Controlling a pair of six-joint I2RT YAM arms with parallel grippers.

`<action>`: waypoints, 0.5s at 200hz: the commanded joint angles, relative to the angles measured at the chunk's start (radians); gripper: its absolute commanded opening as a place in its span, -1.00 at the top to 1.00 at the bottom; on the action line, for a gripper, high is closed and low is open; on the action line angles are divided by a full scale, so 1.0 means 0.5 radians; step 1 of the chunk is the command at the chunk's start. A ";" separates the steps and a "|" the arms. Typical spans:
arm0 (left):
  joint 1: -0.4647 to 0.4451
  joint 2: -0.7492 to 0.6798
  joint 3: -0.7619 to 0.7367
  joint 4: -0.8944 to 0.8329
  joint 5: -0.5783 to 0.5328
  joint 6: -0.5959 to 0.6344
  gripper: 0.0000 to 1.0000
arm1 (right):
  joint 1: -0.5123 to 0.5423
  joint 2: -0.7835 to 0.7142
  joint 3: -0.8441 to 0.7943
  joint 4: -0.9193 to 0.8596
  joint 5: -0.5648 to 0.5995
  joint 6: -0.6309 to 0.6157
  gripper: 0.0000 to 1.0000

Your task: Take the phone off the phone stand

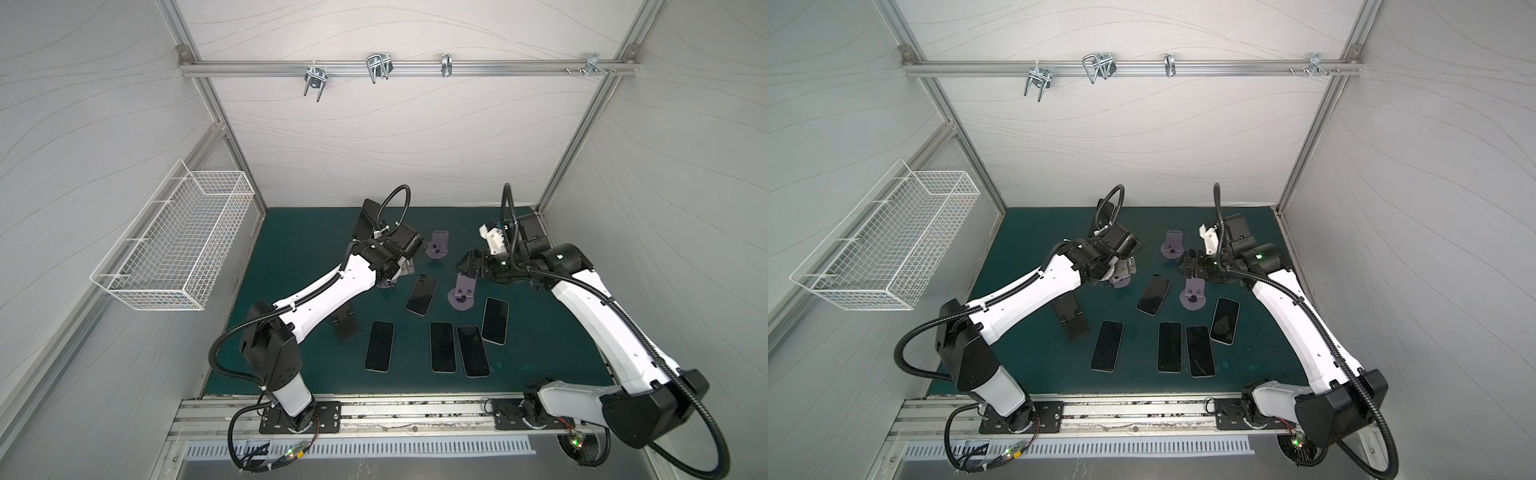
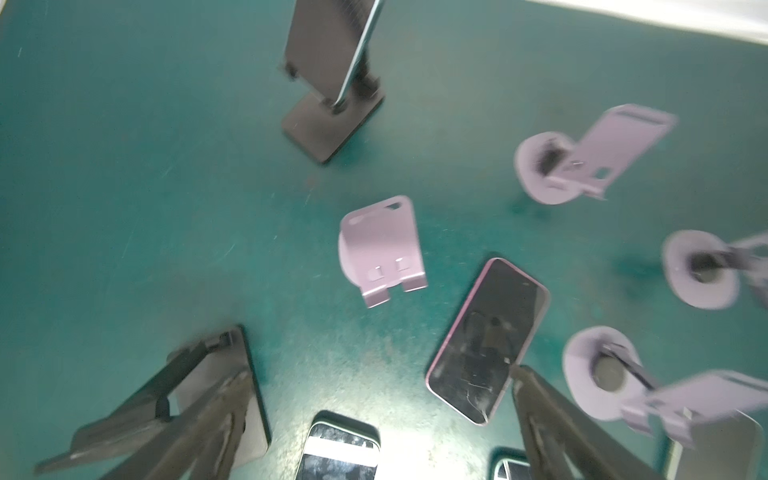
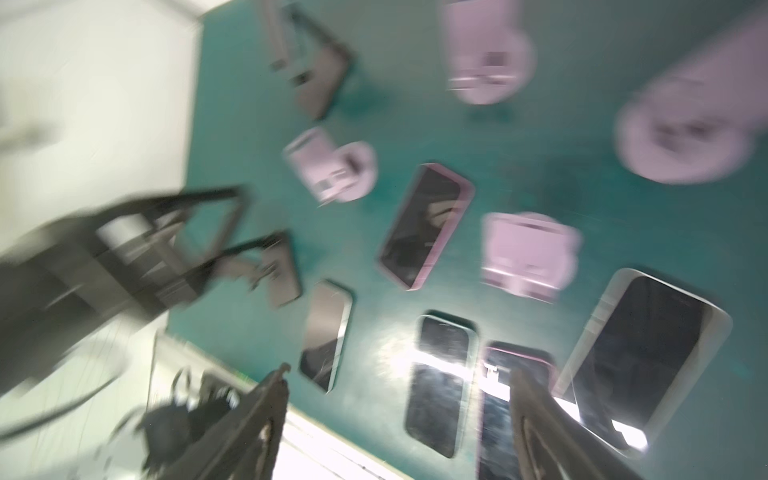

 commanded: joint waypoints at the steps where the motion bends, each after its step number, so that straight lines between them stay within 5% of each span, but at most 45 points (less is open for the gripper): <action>1: 0.034 0.072 0.139 -0.089 -0.073 -0.207 -0.98 | 0.175 0.018 0.048 0.080 -0.082 -0.072 -0.64; 100: 0.138 0.330 0.212 0.003 0.090 -0.184 -0.94 | 0.392 -0.053 0.024 0.240 -0.199 -0.151 -0.58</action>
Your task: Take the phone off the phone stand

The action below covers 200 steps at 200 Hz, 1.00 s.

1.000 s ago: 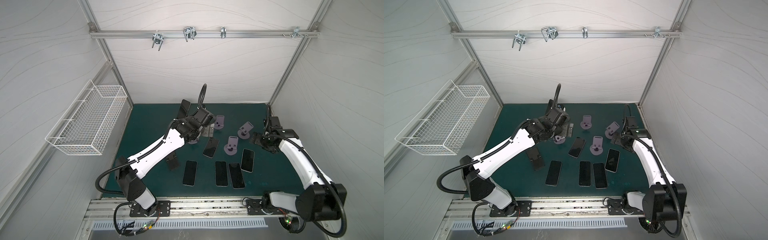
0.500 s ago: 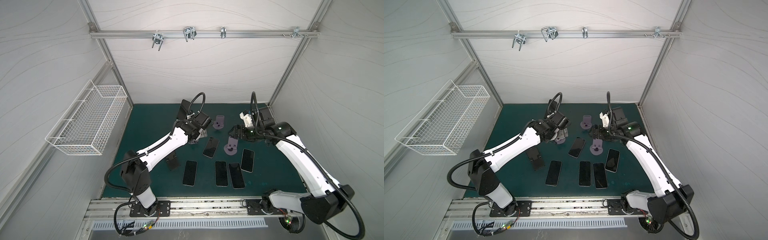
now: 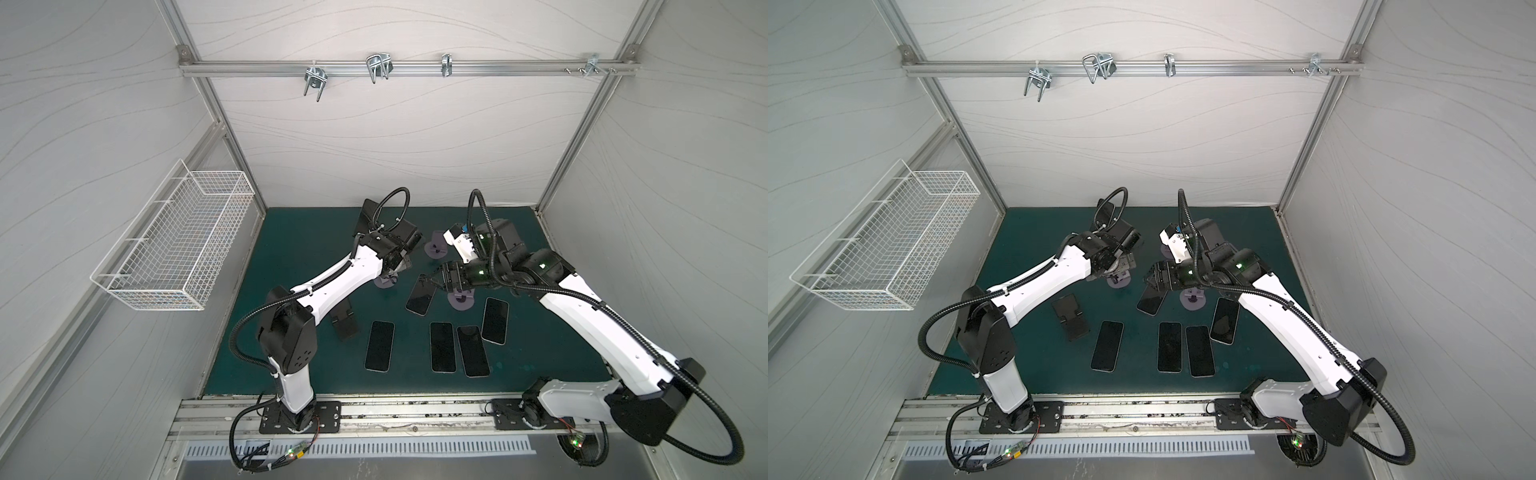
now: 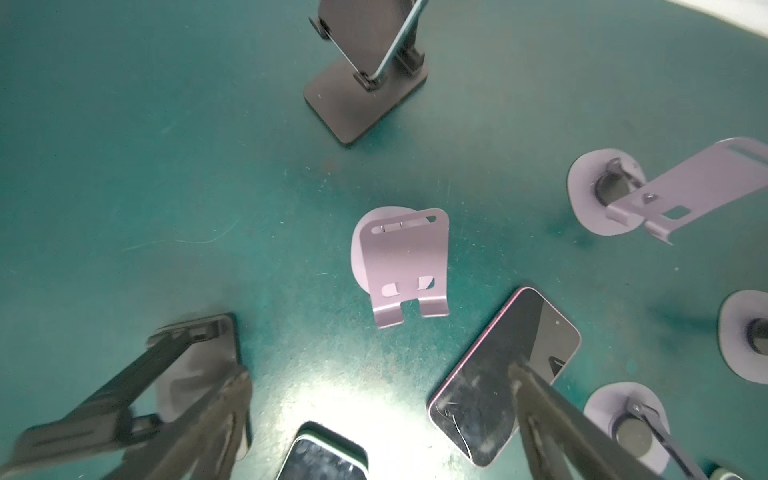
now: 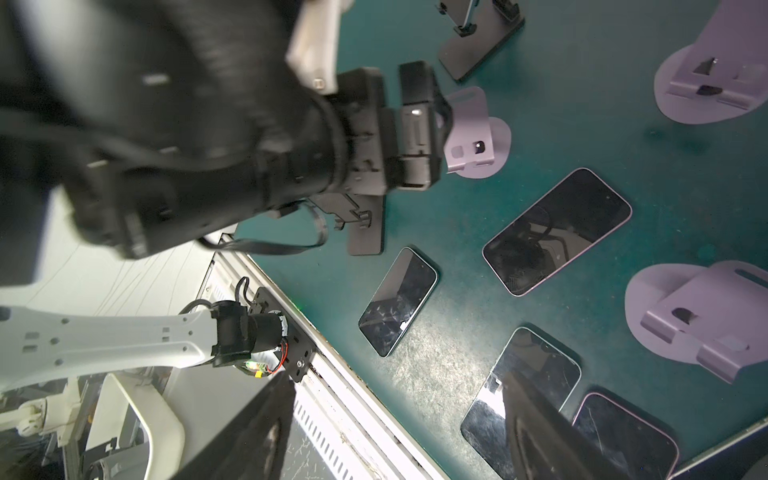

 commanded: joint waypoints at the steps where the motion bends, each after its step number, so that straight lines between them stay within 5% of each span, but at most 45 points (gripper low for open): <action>1: 0.025 0.086 0.083 0.058 0.019 0.010 -0.94 | 0.014 -0.061 0.002 0.061 -0.051 -0.081 -0.58; 200: 0.106 0.486 0.339 0.116 -0.029 -0.023 -0.79 | 0.050 0.030 0.157 -0.034 -0.321 -0.107 -0.48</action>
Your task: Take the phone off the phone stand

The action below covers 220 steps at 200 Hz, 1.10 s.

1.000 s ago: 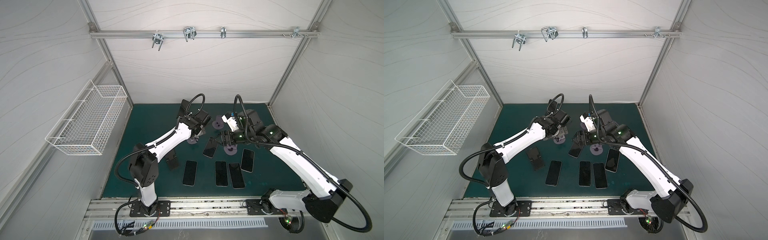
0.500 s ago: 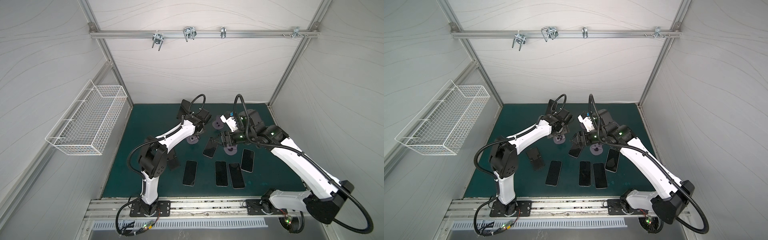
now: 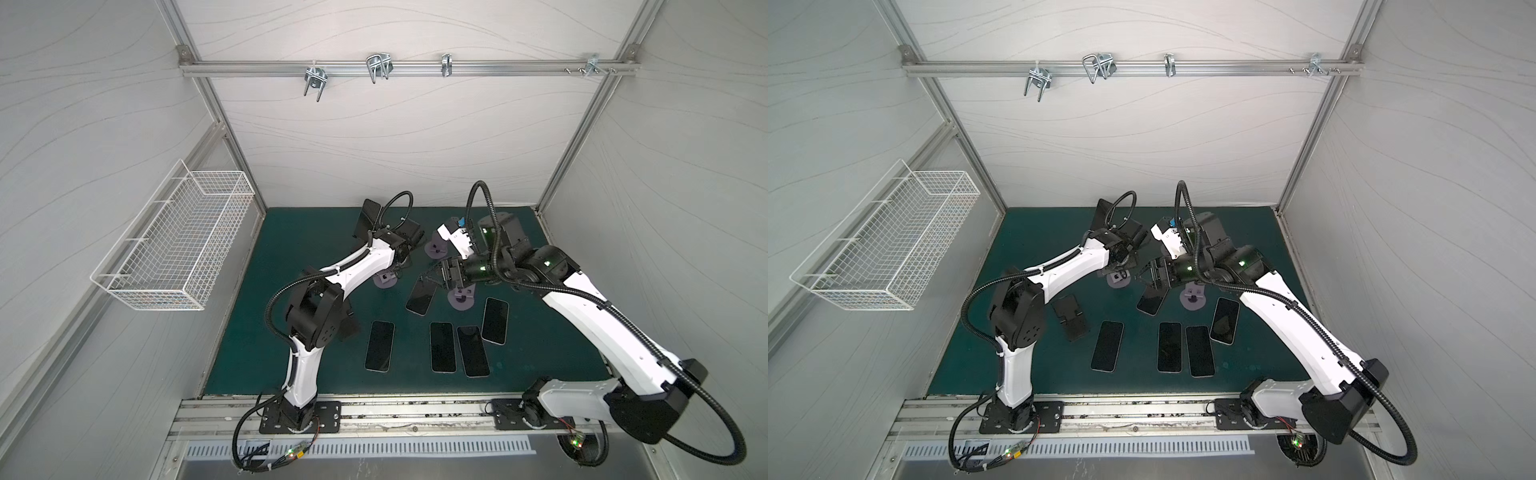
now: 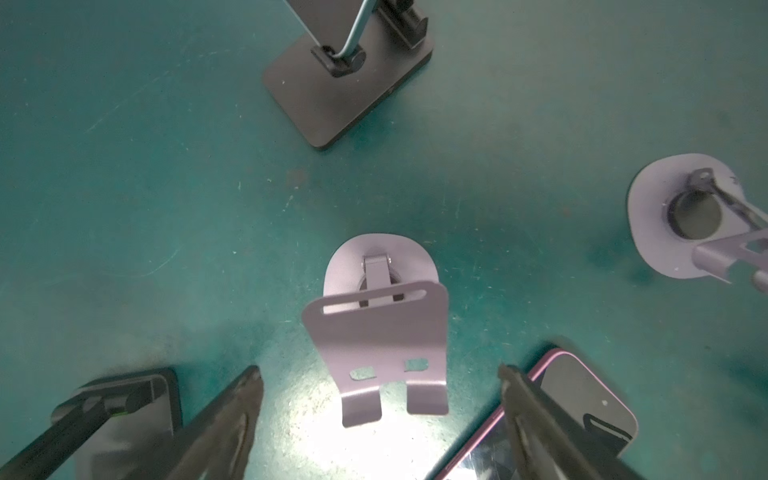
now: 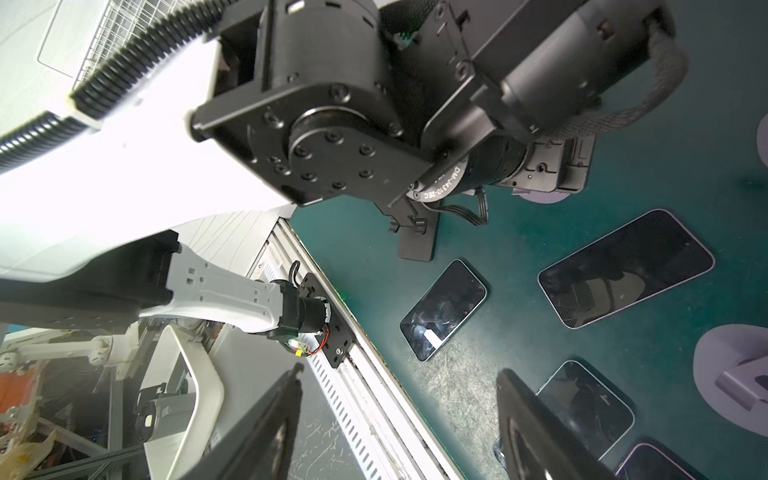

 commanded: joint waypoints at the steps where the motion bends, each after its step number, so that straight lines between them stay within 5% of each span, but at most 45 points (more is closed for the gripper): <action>1: 0.014 0.056 0.127 0.008 -0.065 -0.070 -0.79 | 0.016 0.003 0.029 -0.059 -0.047 -0.044 -0.48; 220: 0.053 0.211 0.134 0.015 -0.072 -0.050 -0.58 | 0.027 -0.083 0.011 0.004 0.156 -0.144 -0.49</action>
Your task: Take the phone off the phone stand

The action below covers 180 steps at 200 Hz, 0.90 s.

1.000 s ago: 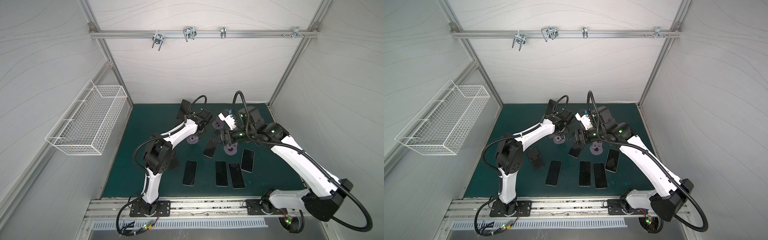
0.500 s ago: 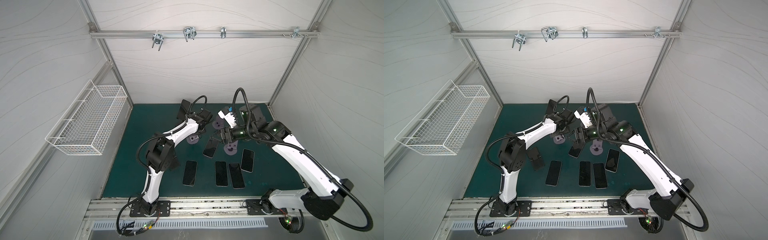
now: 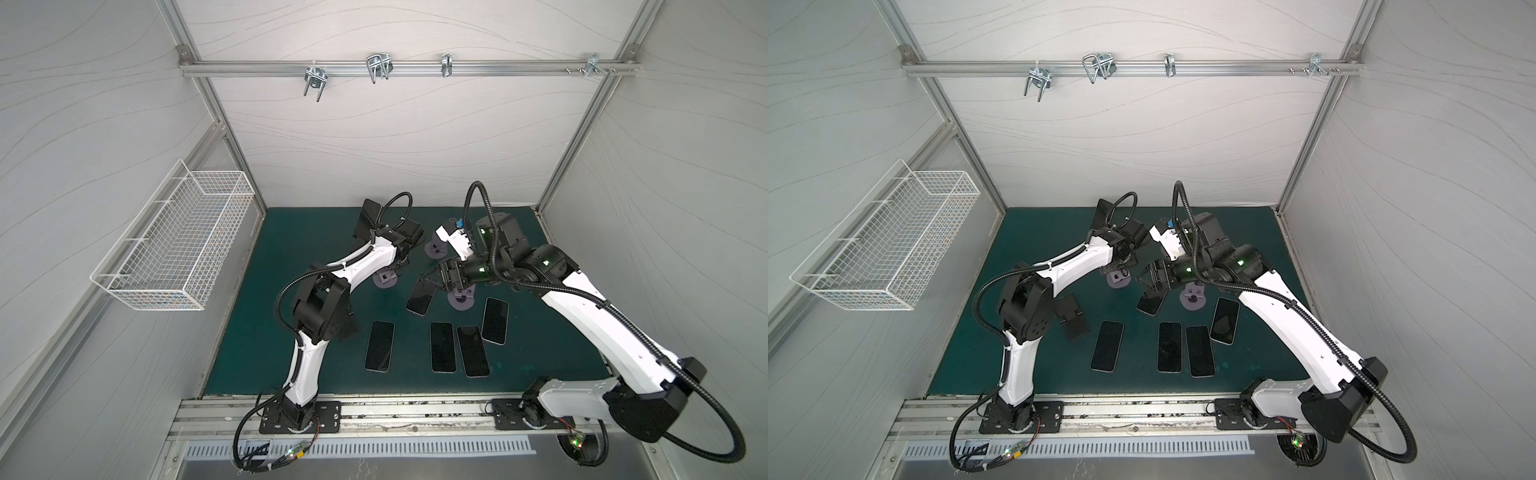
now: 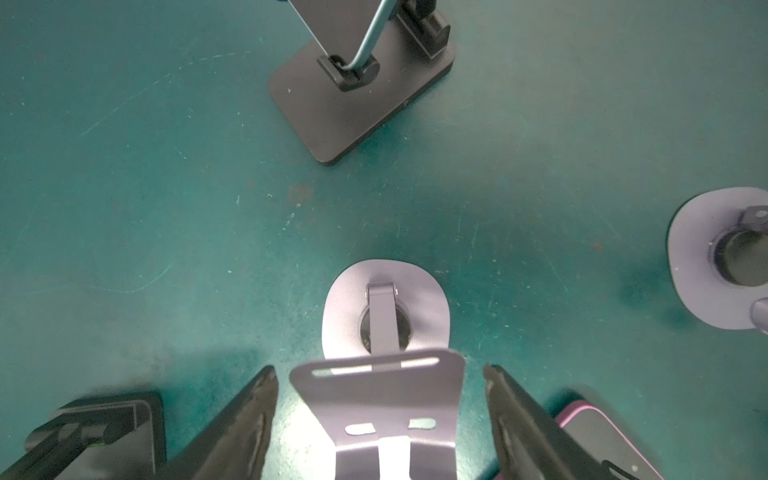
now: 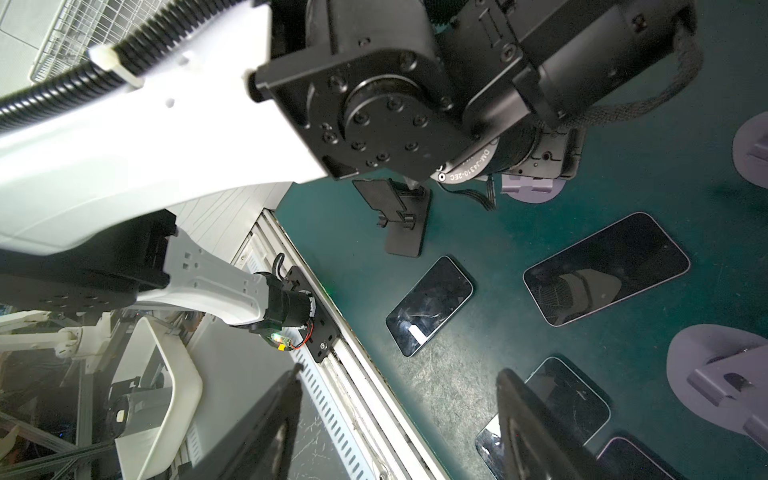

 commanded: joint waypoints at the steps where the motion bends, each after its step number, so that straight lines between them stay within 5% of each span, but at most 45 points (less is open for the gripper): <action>1: 0.015 0.064 0.048 0.008 -0.027 -0.020 -0.58 | 0.011 -0.086 -0.009 0.047 0.068 -0.043 -0.49; 180: 0.068 0.058 0.005 0.142 0.152 0.097 -0.24 | -0.190 -0.151 -0.162 0.147 0.255 0.058 -0.38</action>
